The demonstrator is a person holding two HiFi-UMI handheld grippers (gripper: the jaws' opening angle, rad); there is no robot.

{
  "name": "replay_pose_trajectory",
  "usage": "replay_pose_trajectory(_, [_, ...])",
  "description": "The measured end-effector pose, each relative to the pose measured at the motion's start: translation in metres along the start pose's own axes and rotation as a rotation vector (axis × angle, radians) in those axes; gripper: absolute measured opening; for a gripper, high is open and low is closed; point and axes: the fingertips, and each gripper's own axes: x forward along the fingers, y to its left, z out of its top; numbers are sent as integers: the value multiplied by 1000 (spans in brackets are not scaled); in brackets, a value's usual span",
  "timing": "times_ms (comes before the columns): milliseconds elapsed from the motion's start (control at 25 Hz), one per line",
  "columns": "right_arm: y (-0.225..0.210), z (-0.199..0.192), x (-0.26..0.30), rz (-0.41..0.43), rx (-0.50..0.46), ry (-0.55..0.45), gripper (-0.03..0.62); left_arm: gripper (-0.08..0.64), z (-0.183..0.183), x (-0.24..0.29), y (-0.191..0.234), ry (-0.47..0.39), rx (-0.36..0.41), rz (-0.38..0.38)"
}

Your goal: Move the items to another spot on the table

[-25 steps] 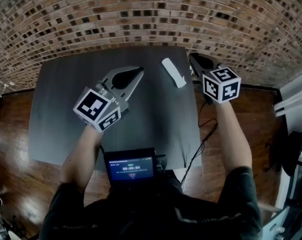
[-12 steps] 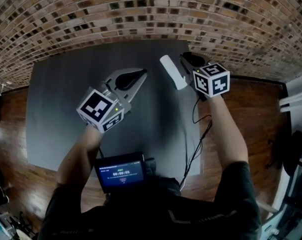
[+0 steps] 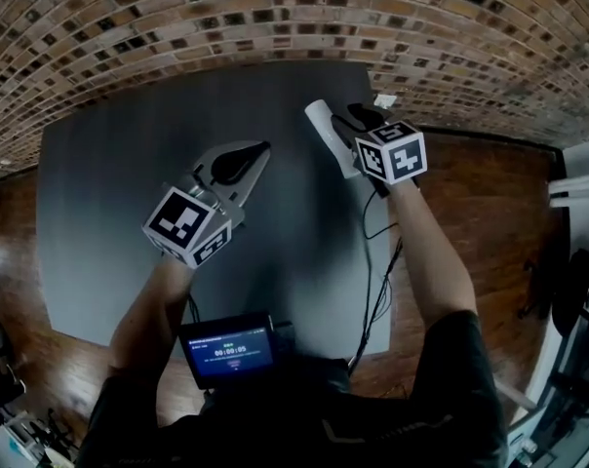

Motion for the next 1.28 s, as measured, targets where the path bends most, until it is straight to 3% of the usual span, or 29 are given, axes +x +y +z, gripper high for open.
replay_pose_trajectory(80, [-3,-13,12,10,9,24,179,3,-11,6,7,14,-9,1])
replay_pose_trajectory(160, [-9,-26,23,15,10,54,230,3,-22,13,14,27,-21,9])
replay_pose_trajectory(320, [-14,-52,40,30,14,118,232,3,-45,24,23,59,-40,27])
replay_pose_trajectory(400, [-12,-67,49,46,9,175,303,3,-55,26,26,72,-56,33])
replay_pose_trajectory(440, [-10,-72,53,51,5,201,308,3,-59,27,27,76,-62,34])
replay_pose_trajectory(840, [-6,-101,69,44,-62,316,307,3,-69,30,31,84,-73,53])
replay_pose_trajectory(1280, [-3,-104,75,40,-28,343,284,3,-70,17,35,86,-81,86])
